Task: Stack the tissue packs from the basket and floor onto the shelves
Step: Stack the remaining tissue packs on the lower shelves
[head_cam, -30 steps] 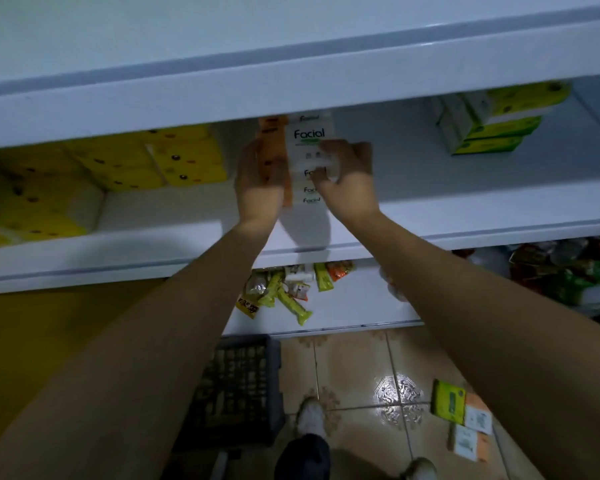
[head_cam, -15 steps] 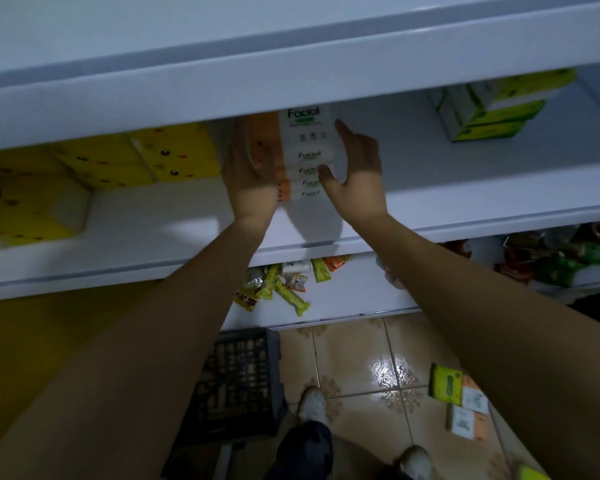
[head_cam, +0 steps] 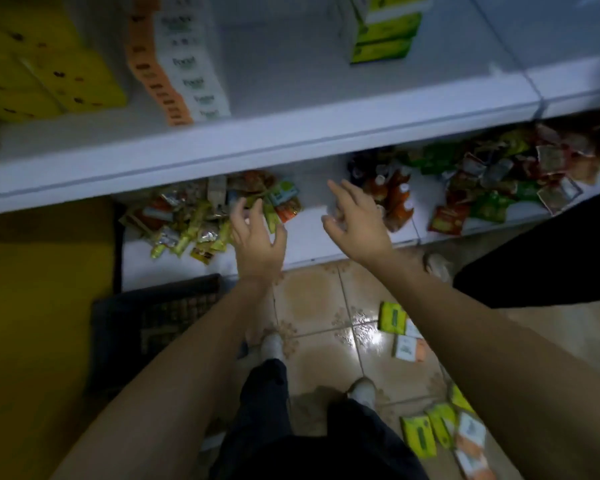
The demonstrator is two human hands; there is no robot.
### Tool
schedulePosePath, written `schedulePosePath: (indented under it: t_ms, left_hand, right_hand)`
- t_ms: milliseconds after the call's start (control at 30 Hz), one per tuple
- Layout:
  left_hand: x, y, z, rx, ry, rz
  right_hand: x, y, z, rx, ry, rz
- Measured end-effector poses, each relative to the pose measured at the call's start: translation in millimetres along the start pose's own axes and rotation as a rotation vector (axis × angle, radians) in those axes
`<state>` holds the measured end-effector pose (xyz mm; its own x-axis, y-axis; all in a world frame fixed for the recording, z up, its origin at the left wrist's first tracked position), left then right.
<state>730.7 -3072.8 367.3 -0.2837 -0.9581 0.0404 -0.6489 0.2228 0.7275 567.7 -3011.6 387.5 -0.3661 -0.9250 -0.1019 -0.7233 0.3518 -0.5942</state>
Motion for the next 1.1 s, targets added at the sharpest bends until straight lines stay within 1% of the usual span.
schedulePosePath:
  t_ms: [100, 233, 300, 367, 467, 533, 600, 700, 767, 833, 933, 967, 1033, 1100]
  left_hand:
    - [-63.2, 0.0, 90.3, 0.089, -0.386, -0.051]
    - [-141.4, -21.1, 187.6, 0.139, -0.812, -0.146]
    - [-173.9, -36.4, 224.5, 0.146, -0.96, -0.163]
    - [-196.7, -60.4, 260.3, 0.171, -1.049, -0.153]
    - [-217.6, -108.0, 317.8, 0.223, -1.125, -0.16]
    - [-222.4, -144.6, 363.6, 0.254, -1.16, -0.16]
    - [-224.5, -181.4, 417.5, 0.292, -1.199, -0.117]
    - [-219.4, -225.4, 506.4, 0.306, -1.232, 0.017]
    - [-212.8, -248.5, 565.8, 0.325, -1.231, 0.112]
    - [-200.6, -261.1, 624.7, 0.33, -1.192, 0.197]
    - [-171.1, -264.8, 699.0, 0.326, -1.087, 0.278]
    - [-163.5, -263.0, 718.5, 0.315, -1.082, 0.304]
    - [-156.1, -264.1, 750.3, 0.282, -1.133, 0.298]
    - [-156.0, -272.4, 765.0, 0.245, -1.18, 0.232]
  right_hand:
    - [-64.2, 82.0, 10.5, 0.029, -0.043, 0.156]
    - [-146.7, 190.2, 40.7, 0.059, -0.145, 0.462]
    - [-183.9, 237.6, 64.1, 0.064, -0.187, 0.602]
    - [-214.1, 283.1, 94.7, 0.064, -0.218, 0.73]
    - [-243.0, 350.6, 158.5, 0.126, -0.276, 0.9]
    - [-247.1, 393.6, 204.8, 0.189, -0.28, 0.976]
    - [-244.2, 434.6, 252.8, 0.242, -0.257, 1.02]
    - [-232.8, 492.8, 329.2, 0.35, -0.213, 1.096]
    - [-221.3, 528.3, 376.9, 0.442, -0.152, 1.132]
    - [-205.5, 559.8, 417.3, 0.545, -0.073, 1.139]
    - [-181.0, 594.5, 456.5, 0.688, 0.091, 1.169]
    - [-175.5, 601.9, 462.6, 0.749, 0.148, 1.186]
    - [-168.4, 615.1, 469.5, 0.862, 0.248, 1.209]
    - [-164.1, 620.5, 472.8, 0.934, 0.275, 1.235]
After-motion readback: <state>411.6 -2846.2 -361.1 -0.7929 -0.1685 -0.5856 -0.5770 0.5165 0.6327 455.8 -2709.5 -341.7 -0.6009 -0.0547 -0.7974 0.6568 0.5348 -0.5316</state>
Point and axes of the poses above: each hand's wrist, its own x-axis towards the middle knuckle, its own z-axis out of the palm, y = z × x, the point moved 8 cm from there along x, towards the middle knuckle, and after that the axes turned 2 degrees about z, right-handed, at the moved point
